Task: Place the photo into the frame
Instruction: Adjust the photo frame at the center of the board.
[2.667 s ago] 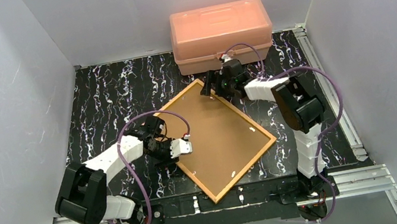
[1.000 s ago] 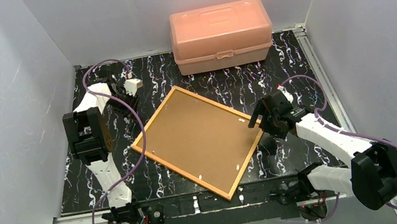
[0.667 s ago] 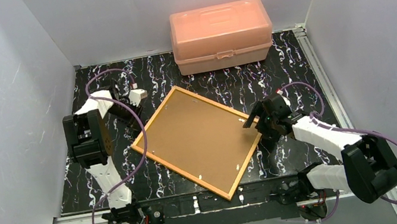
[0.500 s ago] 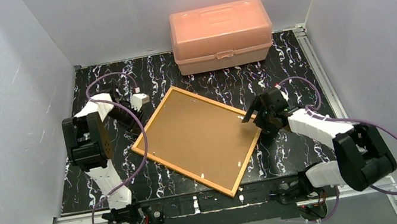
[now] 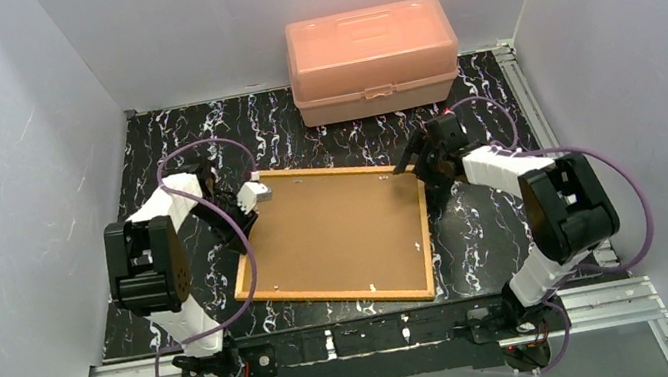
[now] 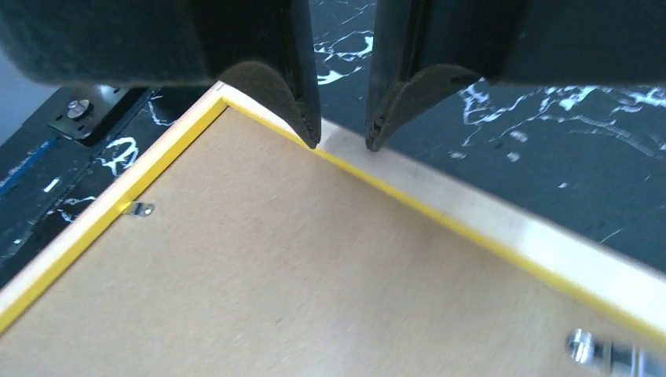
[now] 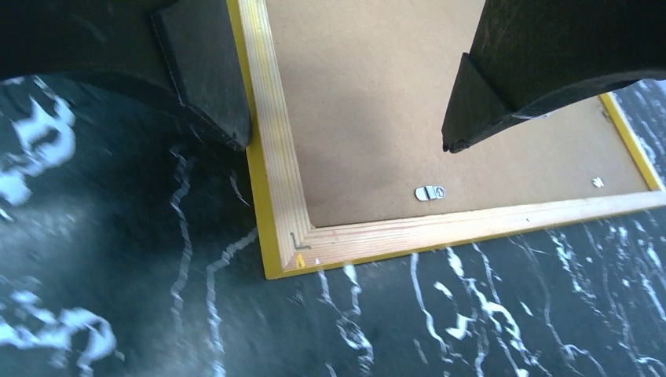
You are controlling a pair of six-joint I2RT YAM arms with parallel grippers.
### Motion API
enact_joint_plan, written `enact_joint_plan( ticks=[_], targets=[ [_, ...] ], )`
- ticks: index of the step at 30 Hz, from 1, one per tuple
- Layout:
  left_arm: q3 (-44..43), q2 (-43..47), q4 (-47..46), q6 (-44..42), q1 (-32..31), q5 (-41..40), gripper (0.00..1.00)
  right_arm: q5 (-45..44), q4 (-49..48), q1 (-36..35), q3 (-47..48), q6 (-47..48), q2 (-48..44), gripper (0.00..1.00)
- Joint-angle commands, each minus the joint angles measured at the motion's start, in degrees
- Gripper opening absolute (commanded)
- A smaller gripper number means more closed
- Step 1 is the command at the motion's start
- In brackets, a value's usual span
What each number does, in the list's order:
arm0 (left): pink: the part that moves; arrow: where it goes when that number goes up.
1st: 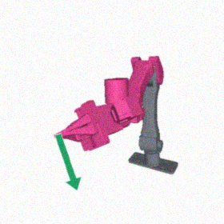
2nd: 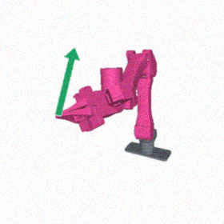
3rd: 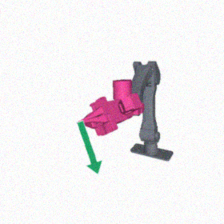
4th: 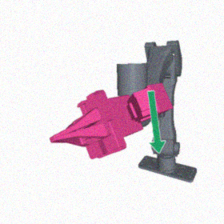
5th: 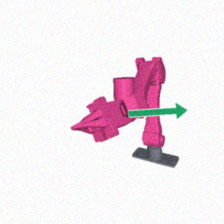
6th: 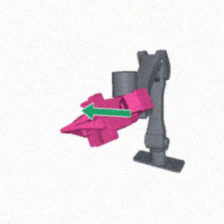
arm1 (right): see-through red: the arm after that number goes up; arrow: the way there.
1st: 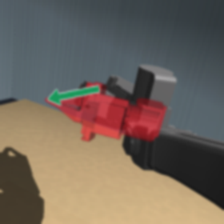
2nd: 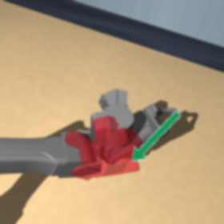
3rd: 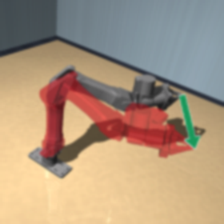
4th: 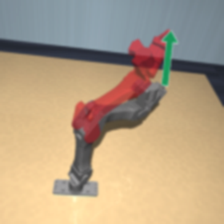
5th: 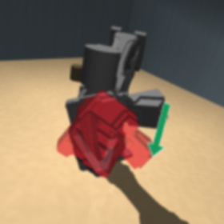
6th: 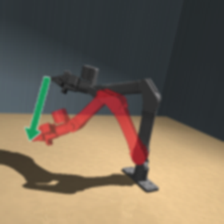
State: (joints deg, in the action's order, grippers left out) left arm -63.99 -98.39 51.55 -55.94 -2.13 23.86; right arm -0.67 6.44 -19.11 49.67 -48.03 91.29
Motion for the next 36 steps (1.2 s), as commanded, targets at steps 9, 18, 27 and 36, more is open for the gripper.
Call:
enact_joint_plan(
  ticks=[9,18,27,36],
  targets=[
    [1.7,2.2,5.5,1.4,-8.9,8.8,0.24,6.4,-1.8,-0.6,14.5,3.9,10.3,0.99],
    [-17.3,3.0,16.0,1.1,5.7,6.7,0.21,0.1,3.4,1.0,15.0,8.6,6.6,0.99],
    [-3.8,0.6,-2.5,1.3,10.2,-5.5,0.16,2.1,3.2,1.0,2.5,3.1,-4.4,0.99],
    [2.9,0.3,-4.7,2.9,7.1,1.2,0.15,3.2,5.5,1.0,1.7,6.3,-9.5,0.99]
  ],
)
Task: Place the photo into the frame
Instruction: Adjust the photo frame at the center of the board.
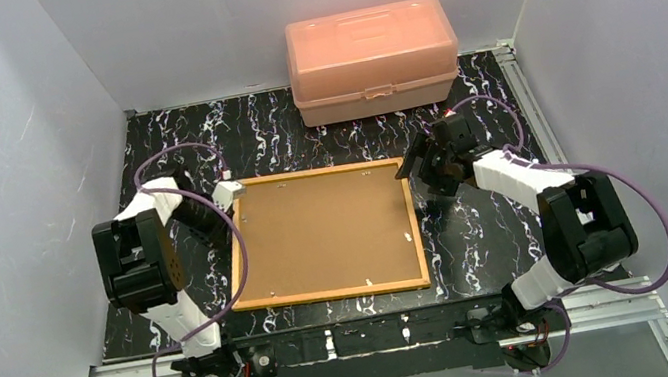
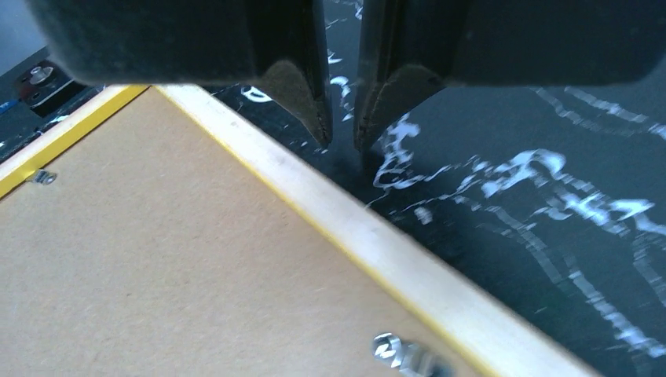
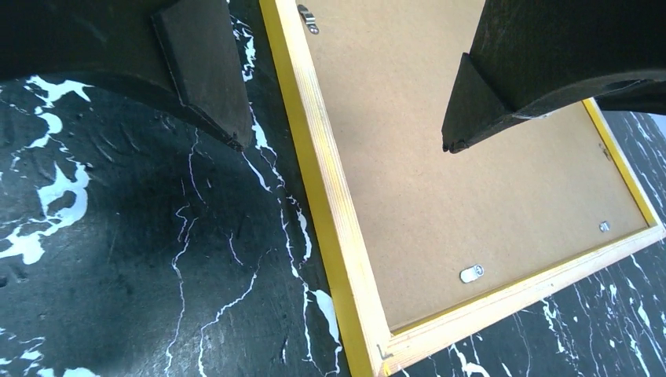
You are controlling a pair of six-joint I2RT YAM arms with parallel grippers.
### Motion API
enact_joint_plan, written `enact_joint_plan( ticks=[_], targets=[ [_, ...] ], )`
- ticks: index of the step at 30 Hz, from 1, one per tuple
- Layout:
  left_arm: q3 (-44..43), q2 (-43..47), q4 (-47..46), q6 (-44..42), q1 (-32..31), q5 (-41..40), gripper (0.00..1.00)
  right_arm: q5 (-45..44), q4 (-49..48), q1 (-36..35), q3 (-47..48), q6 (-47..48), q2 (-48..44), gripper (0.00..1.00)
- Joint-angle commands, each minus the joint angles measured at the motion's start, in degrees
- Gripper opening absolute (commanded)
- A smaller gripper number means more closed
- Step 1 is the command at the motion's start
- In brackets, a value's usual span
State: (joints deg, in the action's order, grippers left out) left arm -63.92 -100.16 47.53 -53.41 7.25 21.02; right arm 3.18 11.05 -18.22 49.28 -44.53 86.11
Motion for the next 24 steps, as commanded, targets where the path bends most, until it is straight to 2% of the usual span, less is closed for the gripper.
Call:
enact_joint_plan(
  ticks=[1,8,12,16,17,20,24],
  targets=[
    [3.3,2.3,-0.4,0.8,-2.7,5.1,0.15,-0.7,0.5,0.1,2.6,3.7,-5.0,0.99],
    [6.1,2.3,1.9,4.5,-8.4,12.2,0.16,1.2,0.3,0.1,5.7,6.1,-5.6,0.99],
    [4.6,2.4,4.4,5.0,-8.9,14.5,0.16,3.4,-1.7,-0.2,5.4,6.0,-5.7,0.99],
    [-1.3,0.9,6.9,8.3,-7.5,16.0,0.19,4.8,-7.4,-5.0,6.1,8.0,-4.5,0.99],
    [-3.4,-0.1,7.3,10.0,-4.7,17.3,0.21,5.7,-8.9,-6.7,6.8,9.3,-3.5,0.99],
    [-11.8,-5.4,10.2,15.5,-0.1,21.6,0.26,10.6,-15.2,-10.7,8.8,12.8,-0.1,0.98],
    [-20.3,-13.2,11.8,23.3,1.3,26.1,0.31,17.1,-20.9,-14.3,12.2,18.8,6.1,0.98]
  ],
)
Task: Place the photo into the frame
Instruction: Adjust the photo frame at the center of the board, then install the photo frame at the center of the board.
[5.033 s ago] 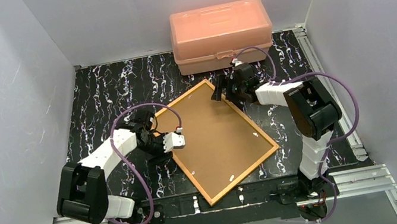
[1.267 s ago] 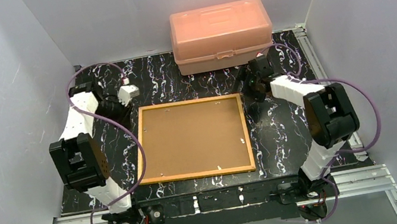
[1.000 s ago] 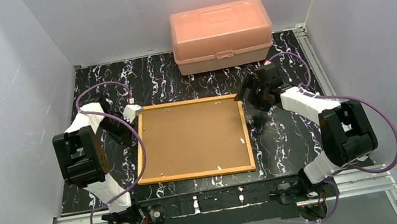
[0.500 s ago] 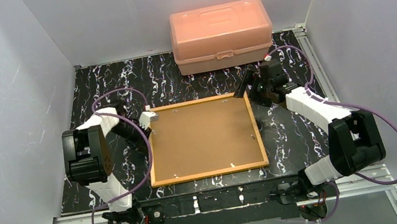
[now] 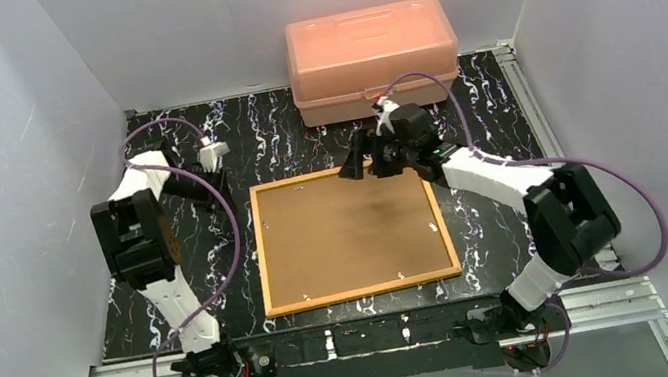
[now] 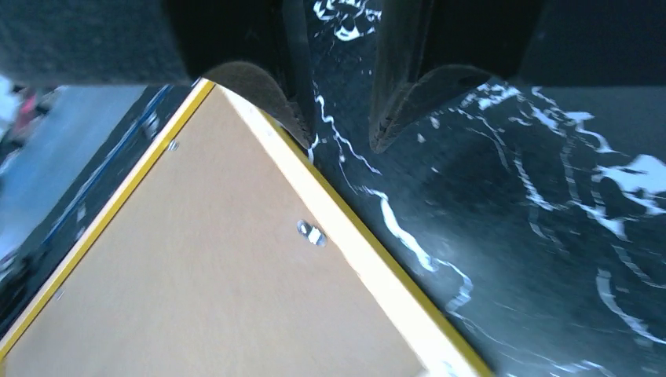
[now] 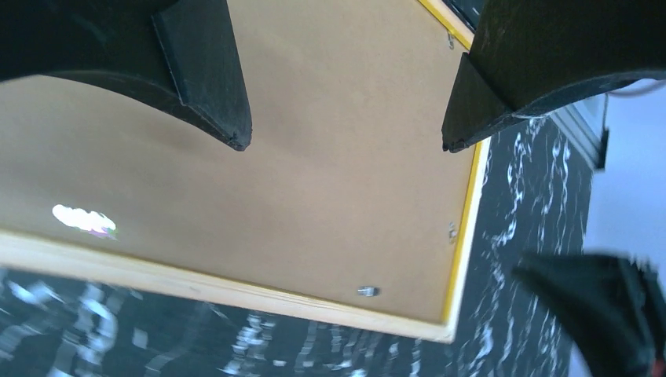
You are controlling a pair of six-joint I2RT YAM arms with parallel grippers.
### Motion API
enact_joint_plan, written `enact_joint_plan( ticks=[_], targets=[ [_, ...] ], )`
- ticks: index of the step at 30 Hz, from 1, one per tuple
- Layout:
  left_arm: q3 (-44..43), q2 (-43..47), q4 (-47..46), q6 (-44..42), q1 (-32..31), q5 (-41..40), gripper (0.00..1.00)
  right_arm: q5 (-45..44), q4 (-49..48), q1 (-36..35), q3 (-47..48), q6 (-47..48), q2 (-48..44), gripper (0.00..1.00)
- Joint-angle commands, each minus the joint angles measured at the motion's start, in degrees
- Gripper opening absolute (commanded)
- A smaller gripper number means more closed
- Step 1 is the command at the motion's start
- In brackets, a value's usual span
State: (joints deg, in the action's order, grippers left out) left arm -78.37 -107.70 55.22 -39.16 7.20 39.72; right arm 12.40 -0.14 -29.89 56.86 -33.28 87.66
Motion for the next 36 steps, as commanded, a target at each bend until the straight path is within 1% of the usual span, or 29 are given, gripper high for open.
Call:
enact_joint_plan(
  ticks=[1,3,6,10,12,16,20,25,30,36],
  targets=[
    [-8.0,-7.9,4.0,11.7,1.3,8.5,0.33,10.0,-10.8,-3.4,5.5,8.4,6.1,0.98],
    [-11.2,-11.7,3.5,15.3,1.3,8.4,0.34,12.1,-12.1,-5.0,8.0,9.7,9.0,0.98],
    [-14.8,-15.7,3.3,17.5,1.3,7.3,0.34,13.8,-12.7,-7.5,10.8,11.8,12.6,0.99],
    [-16.8,-17.6,2.0,19.3,0.8,8.2,0.37,16.8,-16.7,-10.1,12.3,11.8,16.6,0.99],
    [-17.2,-18.2,1.0,19.9,0.5,8.1,0.37,15.4,-18.7,-11.3,12.5,11.3,17.8,0.99],
    [-18.2,-20.1,0.0,21.3,-0.5,8.3,0.37,14.2,-17.8,-14.1,16.4,12.4,22.5,0.99],
    [-18.5,-21.4,-0.6,22.3,-1.5,7.2,0.3,12.5,-14.4,-17.7,22.5,15.7,27.6,0.99],
    [-18.6,-22.3,-0.6,23.0,-1.7,4.1,0.18,11.5,-14.4,-19.5,26.9,16.2,32.7,0.97],
    [-18.4,-22.5,-0.5,23.1,-1.7,3.9,0.12,11.0,-15.4,-20.2,30.0,16.4,36.1,0.96],
    [-18.1,-22.3,-0.5,23.3,-1.7,3.2,0.08,11.8,-15.8,-21.1,33.5,15.9,40.2,0.94]
  ],
)
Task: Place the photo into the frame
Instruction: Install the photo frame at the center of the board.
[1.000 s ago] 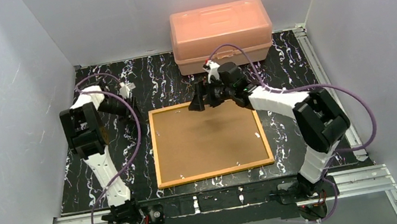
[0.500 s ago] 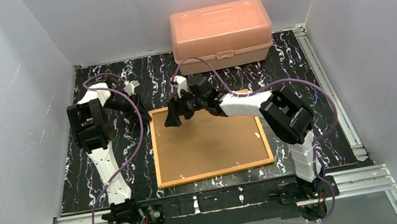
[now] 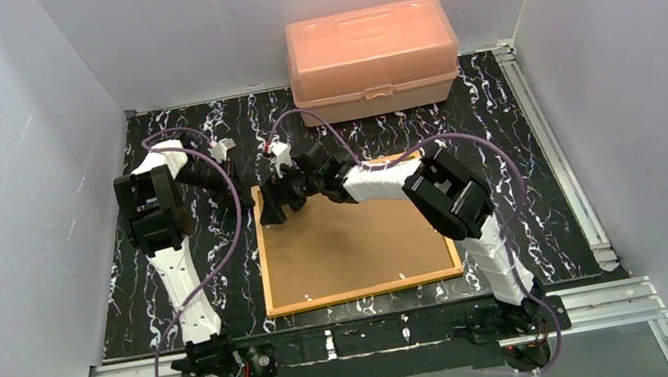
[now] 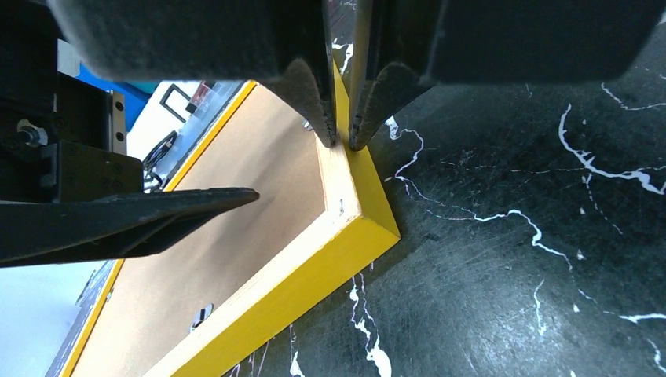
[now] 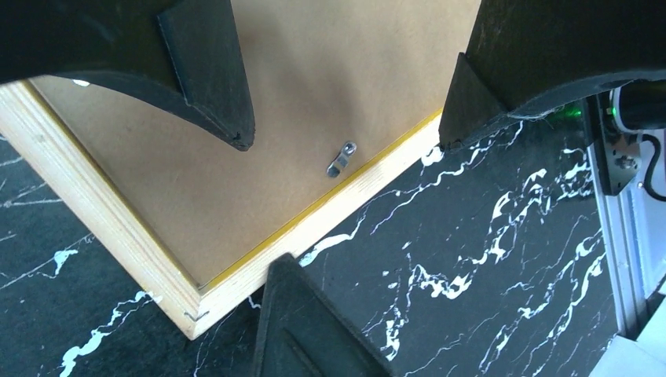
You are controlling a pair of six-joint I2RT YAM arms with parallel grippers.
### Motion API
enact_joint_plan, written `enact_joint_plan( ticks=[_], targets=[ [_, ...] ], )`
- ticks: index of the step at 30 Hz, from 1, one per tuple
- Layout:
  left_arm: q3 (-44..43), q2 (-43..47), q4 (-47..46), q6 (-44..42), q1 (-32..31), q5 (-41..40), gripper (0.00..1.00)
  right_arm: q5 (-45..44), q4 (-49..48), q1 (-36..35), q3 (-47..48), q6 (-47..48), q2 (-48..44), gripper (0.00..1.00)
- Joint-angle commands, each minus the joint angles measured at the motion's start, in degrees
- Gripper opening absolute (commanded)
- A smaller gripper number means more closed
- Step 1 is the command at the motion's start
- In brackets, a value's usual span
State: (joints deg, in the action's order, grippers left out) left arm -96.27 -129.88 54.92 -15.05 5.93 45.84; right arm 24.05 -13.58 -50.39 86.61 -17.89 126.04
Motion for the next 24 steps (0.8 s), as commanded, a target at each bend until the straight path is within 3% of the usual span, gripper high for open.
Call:
enact_joint_plan(
  ticks=[1,24],
  targets=[
    [-0.1,0.0,-0.2,-0.9,-0.5,-3.0,0.08,0.2,-2.3,-0.8,4.0,0.3,2.2,0.94],
    [0.1,1.0,-0.2,-1.6,-0.4,-5.5,0.05,3.4,-4.1,-3.4,3.5,-3.4,4.1,0.93]
  ],
)
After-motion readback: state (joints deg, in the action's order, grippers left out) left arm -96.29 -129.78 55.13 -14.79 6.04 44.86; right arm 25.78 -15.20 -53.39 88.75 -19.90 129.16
